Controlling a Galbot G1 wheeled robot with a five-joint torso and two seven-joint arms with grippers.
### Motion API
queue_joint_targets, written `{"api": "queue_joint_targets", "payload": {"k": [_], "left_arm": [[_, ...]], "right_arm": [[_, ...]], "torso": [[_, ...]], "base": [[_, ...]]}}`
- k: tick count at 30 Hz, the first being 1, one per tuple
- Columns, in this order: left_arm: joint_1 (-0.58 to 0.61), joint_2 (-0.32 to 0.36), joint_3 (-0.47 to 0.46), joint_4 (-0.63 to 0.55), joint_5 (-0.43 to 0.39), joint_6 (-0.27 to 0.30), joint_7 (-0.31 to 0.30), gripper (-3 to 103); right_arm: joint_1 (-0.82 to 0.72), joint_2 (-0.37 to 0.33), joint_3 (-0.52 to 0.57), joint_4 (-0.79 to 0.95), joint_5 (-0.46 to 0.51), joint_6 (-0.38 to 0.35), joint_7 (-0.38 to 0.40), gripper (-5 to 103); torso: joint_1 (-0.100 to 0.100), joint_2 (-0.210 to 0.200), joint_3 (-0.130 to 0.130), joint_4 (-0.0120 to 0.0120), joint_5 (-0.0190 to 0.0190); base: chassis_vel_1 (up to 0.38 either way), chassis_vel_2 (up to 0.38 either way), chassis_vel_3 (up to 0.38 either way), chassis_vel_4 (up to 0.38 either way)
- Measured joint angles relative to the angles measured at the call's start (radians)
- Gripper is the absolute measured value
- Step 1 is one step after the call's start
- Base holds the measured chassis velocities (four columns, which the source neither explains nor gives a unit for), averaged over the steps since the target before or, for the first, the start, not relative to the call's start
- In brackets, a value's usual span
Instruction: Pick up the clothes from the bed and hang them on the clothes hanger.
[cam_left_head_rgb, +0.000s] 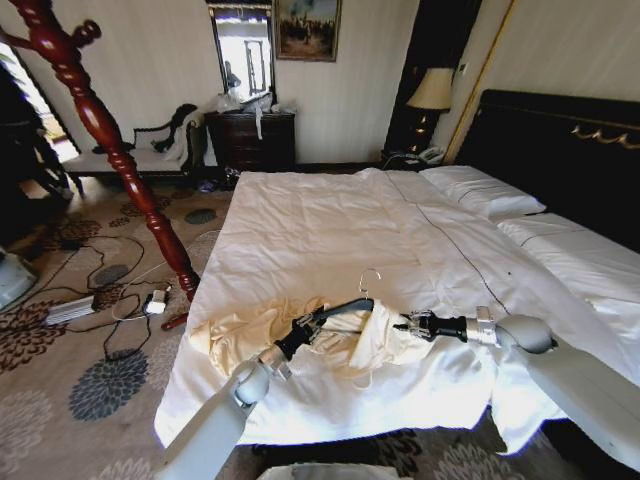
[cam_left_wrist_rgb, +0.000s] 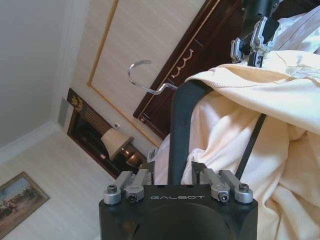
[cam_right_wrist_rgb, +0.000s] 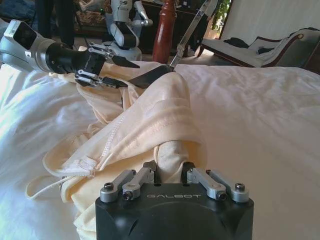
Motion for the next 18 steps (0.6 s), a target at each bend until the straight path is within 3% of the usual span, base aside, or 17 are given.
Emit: {"api": "queue_joint_targets", "payload": {"k": [1,3,7,9,10,13,14,17,18], "left_arm": [[0.001,0.003,-0.003,-0.001,0.0,0.0,-0.002,45],[0.003,0.007,-0.007,-0.004,-0.001,-0.001,-0.004,45],[0.037,0.041,-0.028,-0.073,-0.047,-0.002,-0.01,67],[0.047,0.05,-0.034,-0.099,-0.067,-0.002,-0.011,67],[0.064,0.064,-0.04,-0.141,-0.105,0.005,-0.01,72],[0.121,0.127,-0.065,-0.305,-0.33,0.076,0.013,89],[0.121,0.127,-0.065,-0.305,-0.33,0.076,0.013,89],[0.145,0.185,-0.111,-0.426,-0.573,0.167,-0.005,97],[0.145,0.185,-0.111,-0.426,-0.573,0.167,-0.005,97]], "right_arm": [[0.0,0.001,-0.001,0.0,0.001,0.002,0.004,22],[0.0,0.001,-0.002,0.0,0.002,0.004,0.013,22],[-0.002,0.004,-0.01,-0.002,0.005,0.026,0.056,22],[-0.004,0.004,-0.013,-0.002,0.012,0.037,0.067,22],[-0.006,0.004,-0.017,-0.002,0.026,0.051,0.078,22],[-0.02,-0.002,-0.027,0.017,0.079,0.085,0.103,21],[-0.02,-0.002,-0.027,0.017,0.079,0.085,0.103,21],[-0.03,-0.005,-0.032,0.038,0.099,0.113,0.126,19],[-0.03,-0.005,-0.032,0.038,0.099,0.113,0.126,19]], "torso": [[0.0,0.0,0.0,0.0,0.0],[0.0,0.0,0.0,0.0,-0.0002],[0.0,0.0,0.0,-0.0001,-0.0002],[0.0,0.0,0.0,0.0,-0.0002],[0.0,0.0,0.0,0.0002,-0.0002],[0.0,0.0,0.0,0.0001,0.0],[0.0,0.0,0.0,0.0001,0.0],[0.0,0.0,0.0,0.0001,-0.0001],[0.0,0.0,0.0,0.0001,-0.0001]], "base": [[0.0,0.0,0.0,0.0],[0.0,0.0,0.0,0.0],[0.0,0.0,0.0,0.0],[0.0,0.0,0.0,0.0],[0.0,0.0,0.0,0.0],[0.0,0.0,0.0,0.0],[0.0,0.0,0.0,0.0],[0.0,0.0,0.0,0.0],[0.0,0.0,0.0,0.0]]}}
